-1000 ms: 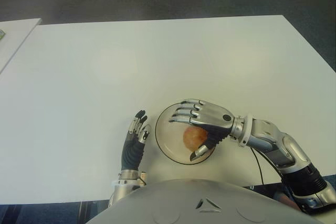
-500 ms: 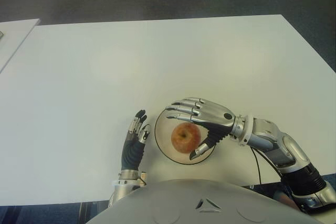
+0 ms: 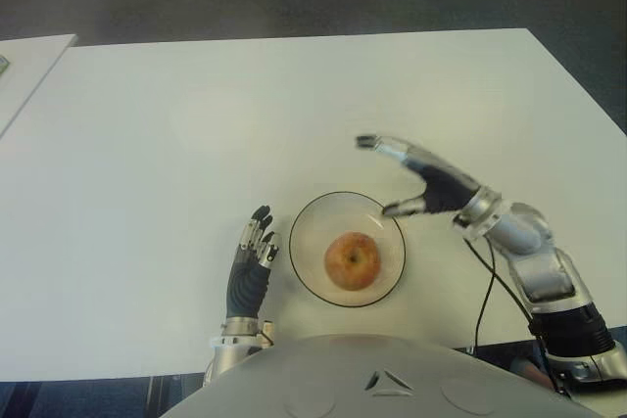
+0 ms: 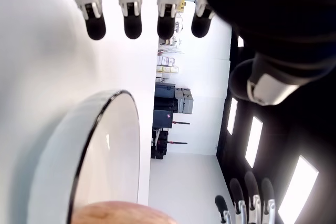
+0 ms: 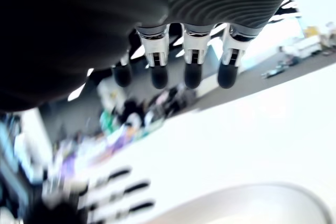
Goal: Put the apples into the plate.
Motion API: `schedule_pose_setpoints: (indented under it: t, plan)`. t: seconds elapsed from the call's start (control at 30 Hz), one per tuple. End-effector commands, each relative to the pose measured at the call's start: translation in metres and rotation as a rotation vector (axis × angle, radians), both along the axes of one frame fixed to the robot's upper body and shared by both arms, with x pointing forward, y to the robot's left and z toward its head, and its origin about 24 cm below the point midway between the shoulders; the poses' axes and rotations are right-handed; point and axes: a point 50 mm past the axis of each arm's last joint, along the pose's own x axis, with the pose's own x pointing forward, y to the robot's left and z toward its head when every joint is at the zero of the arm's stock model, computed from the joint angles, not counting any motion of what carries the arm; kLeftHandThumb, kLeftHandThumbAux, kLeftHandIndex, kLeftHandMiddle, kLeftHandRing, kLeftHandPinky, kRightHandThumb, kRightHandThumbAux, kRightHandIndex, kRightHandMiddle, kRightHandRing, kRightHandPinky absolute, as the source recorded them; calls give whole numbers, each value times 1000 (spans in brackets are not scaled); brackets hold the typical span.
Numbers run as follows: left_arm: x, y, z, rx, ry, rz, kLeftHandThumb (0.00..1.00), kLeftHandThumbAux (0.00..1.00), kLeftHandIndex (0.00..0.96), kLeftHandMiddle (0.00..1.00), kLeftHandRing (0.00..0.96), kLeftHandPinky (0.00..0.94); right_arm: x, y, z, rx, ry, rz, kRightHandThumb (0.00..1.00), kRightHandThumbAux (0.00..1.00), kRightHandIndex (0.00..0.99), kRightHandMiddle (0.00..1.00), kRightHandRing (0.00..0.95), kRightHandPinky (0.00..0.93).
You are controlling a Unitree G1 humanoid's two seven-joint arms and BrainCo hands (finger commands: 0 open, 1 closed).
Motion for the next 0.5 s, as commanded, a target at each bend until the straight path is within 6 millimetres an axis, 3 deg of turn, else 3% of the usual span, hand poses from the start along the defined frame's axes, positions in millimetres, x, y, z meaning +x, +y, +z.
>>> schedule_pose_setpoints:
  t: [0.03, 0.17, 0.3, 0.5]
  plan:
    - [-1, -5, -2, -6, 12, 18, 69, 428, 33, 39, 51, 102, 6, -40, -24, 399, 312, -223, 146, 404, 45, 43, 12, 17]
    - [-1, -5, -2, -12, 7, 19, 69, 418, 33, 35, 42, 86, -19, -51, -51, 678, 483, -384, 152, 476, 87, 99, 62, 86]
    - [-2, -3, -1, -6, 14, 24, 71, 404, 38, 32, 33, 72, -39, -57, -70, 844, 584, -464, 154, 483, 122, 155, 100, 124]
    - [-3, 2, 0, 33, 19, 40, 85, 391, 43, 26, 23, 66, -62, -51, -93, 978, 703, -517, 160, 432, 112, 155, 91, 64]
